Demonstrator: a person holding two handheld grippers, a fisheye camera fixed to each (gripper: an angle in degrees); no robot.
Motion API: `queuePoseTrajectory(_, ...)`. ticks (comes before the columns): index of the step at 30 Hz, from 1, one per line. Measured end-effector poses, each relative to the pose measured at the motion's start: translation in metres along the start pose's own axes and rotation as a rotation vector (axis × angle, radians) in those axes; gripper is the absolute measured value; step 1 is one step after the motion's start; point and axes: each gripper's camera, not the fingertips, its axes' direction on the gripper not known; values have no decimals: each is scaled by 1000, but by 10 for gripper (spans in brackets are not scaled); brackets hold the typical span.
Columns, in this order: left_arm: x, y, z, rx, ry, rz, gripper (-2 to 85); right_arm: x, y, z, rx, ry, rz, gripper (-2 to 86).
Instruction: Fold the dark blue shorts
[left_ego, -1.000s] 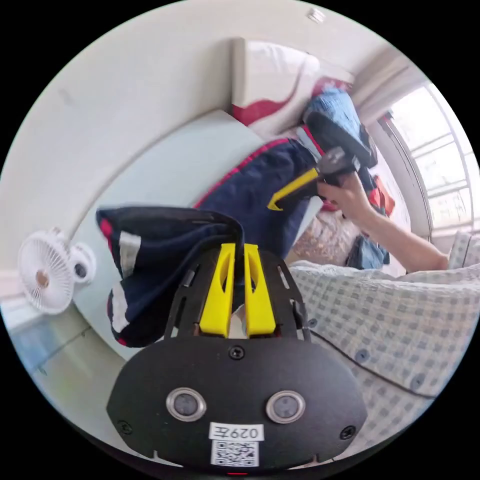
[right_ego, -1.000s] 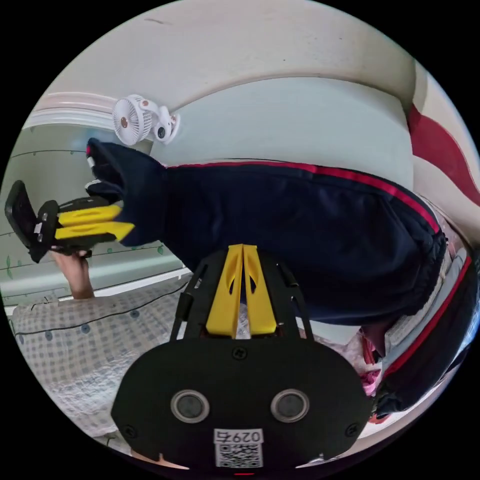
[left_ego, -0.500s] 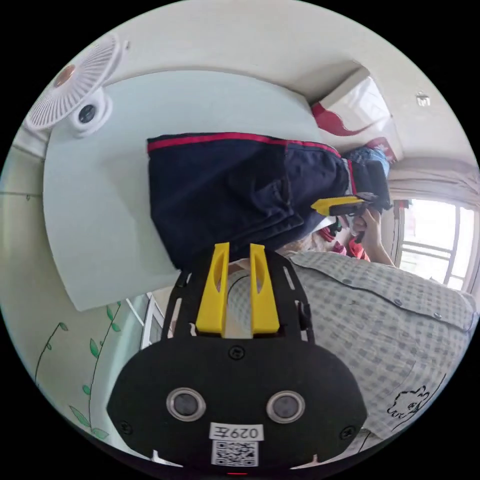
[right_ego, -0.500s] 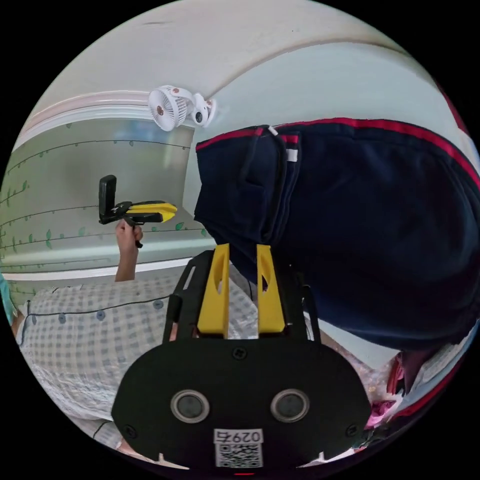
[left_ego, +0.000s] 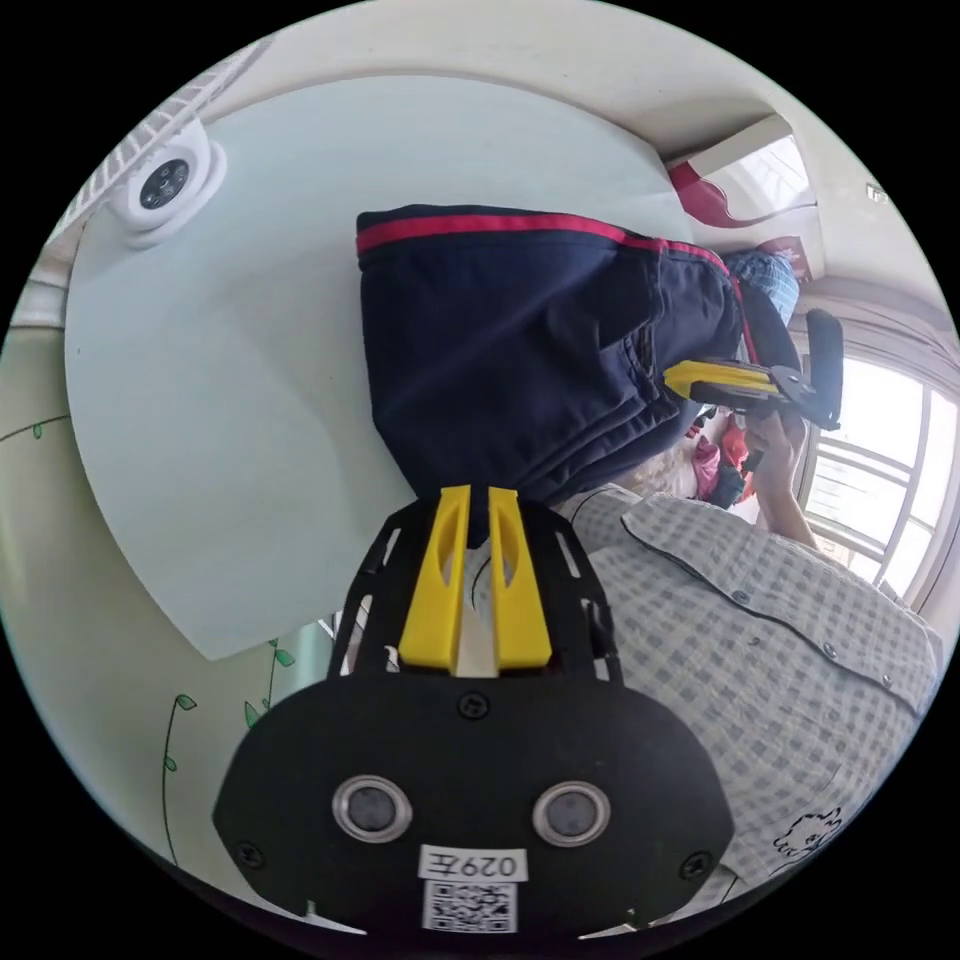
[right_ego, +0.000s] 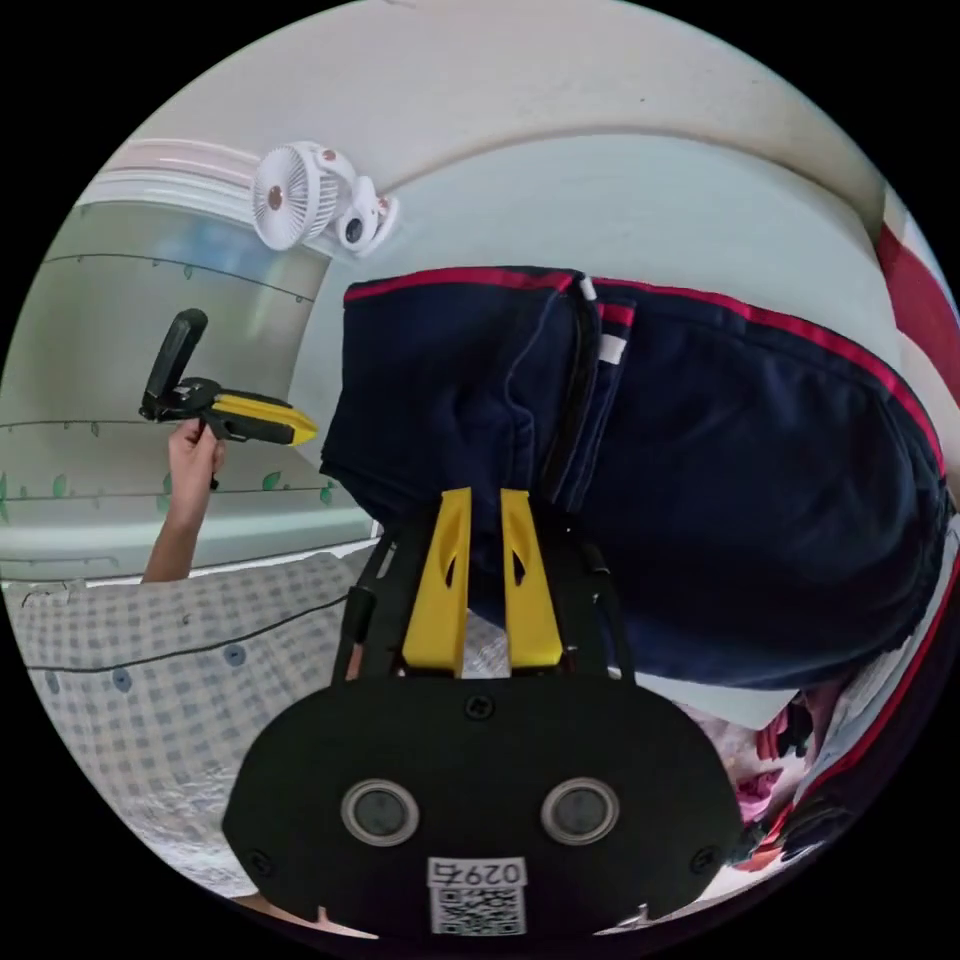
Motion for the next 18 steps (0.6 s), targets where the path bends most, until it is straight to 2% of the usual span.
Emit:
queuePoseTrajectory(3, 0, -15, 14, -55, 40, 62, 6, 13, -7, 19, -116, 19, 62, 40)
queuePoseTrajectory(8, 6, -32, 31, -130, 58, 151, -7, -7, 8, -18, -17, 109, 48, 11)
queuePoseTrajectory(13, 9, -49, 29, -136, 64, 201, -10, -14, 51, -56, 91, -13, 122, 2)
queuePoseTrajectory(17, 7, -63, 17, -88, 94, 216, -10, 16, 61, -31, -91, 53, 241, -2)
queuePoseTrajectory(18, 6, -69, 13, -87, 91, 217, -10, 23, 64, -31, -114, 11, 262, -1)
